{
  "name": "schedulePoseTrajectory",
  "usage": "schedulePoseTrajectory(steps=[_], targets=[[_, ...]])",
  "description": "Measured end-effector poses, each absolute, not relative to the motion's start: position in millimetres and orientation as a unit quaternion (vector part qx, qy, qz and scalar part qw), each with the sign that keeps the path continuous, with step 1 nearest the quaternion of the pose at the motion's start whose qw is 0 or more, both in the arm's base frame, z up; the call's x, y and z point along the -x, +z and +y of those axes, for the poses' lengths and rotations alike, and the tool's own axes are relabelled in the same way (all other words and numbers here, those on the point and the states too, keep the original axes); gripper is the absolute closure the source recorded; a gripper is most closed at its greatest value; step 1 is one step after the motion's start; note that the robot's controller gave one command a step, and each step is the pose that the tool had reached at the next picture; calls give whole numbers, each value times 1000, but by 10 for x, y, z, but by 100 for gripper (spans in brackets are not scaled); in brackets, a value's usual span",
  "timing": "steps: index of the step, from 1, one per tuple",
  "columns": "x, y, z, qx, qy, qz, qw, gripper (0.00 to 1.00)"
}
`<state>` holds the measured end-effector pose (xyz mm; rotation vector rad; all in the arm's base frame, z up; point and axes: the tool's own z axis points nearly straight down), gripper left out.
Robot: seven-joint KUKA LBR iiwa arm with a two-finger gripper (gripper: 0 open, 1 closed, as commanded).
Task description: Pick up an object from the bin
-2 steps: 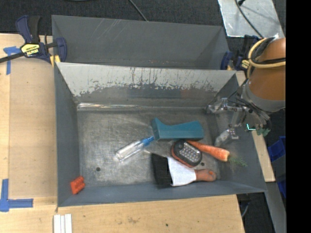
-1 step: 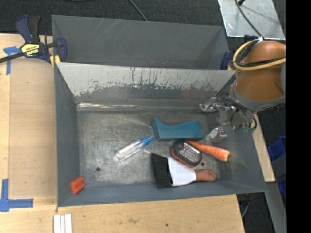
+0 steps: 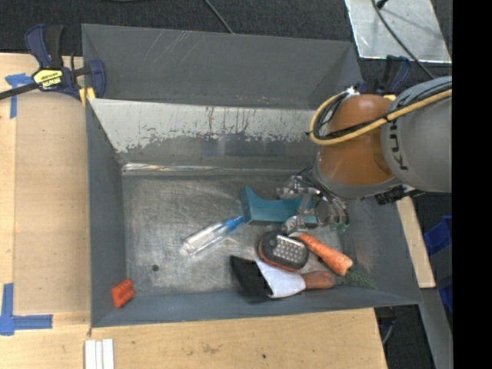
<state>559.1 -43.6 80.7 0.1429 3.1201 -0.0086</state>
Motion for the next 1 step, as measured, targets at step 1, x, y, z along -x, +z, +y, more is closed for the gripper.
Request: schedulePoseTrajectory(steps=[1], targets=[[-5591, 807, -436, -45, -3, 999, 9, 100]])
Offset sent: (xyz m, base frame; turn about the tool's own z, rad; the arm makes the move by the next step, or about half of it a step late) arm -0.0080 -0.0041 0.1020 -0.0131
